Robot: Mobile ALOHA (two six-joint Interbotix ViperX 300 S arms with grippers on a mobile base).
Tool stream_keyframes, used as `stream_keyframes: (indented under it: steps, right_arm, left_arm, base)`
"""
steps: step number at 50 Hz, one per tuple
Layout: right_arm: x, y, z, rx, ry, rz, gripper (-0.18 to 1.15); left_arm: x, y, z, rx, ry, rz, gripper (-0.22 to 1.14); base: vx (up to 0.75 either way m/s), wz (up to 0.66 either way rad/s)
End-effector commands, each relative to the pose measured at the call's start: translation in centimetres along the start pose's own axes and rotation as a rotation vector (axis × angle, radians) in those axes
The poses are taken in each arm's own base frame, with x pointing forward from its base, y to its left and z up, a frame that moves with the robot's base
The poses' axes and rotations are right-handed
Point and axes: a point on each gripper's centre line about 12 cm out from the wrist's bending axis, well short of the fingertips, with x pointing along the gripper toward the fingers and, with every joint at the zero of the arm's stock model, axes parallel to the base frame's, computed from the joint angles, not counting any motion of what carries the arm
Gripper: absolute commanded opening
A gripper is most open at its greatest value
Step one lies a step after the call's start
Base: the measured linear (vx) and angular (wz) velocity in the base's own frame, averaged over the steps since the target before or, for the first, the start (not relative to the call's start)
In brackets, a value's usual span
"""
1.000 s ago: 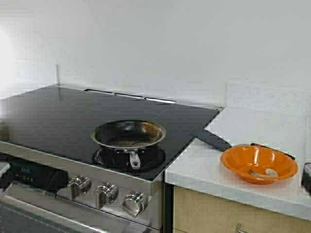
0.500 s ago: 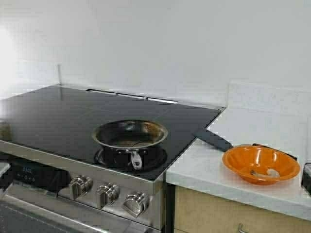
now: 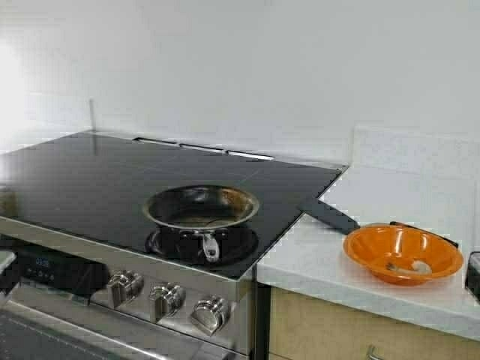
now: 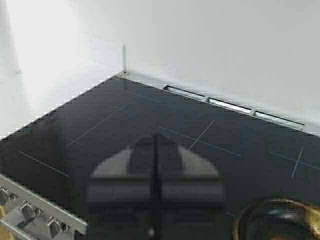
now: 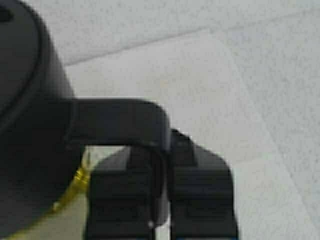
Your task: Add oil to the pan and cook the shrimp and serve it
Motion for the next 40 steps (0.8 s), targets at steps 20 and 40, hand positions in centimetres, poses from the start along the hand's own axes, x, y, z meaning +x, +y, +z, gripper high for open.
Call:
stream_keyframes:
  steps: [20, 40]
  right_arm:
    - [-0.7, 0.2, 1.5, 0.065, -0.051, 0.037, 0.19]
    - [-1.0, 1.0, 0.5, 0.062, 0.043, 0.097, 0.79]
  left_arm:
    - [0.2, 0.0, 0.4, 0.003, -0.009, 0.002, 0.03]
    - [0.2, 0.0, 0.3, 0.004, -0.006, 0.002, 0.03]
  base:
    - [0.00, 0.00]
    - [0.00, 0.00]
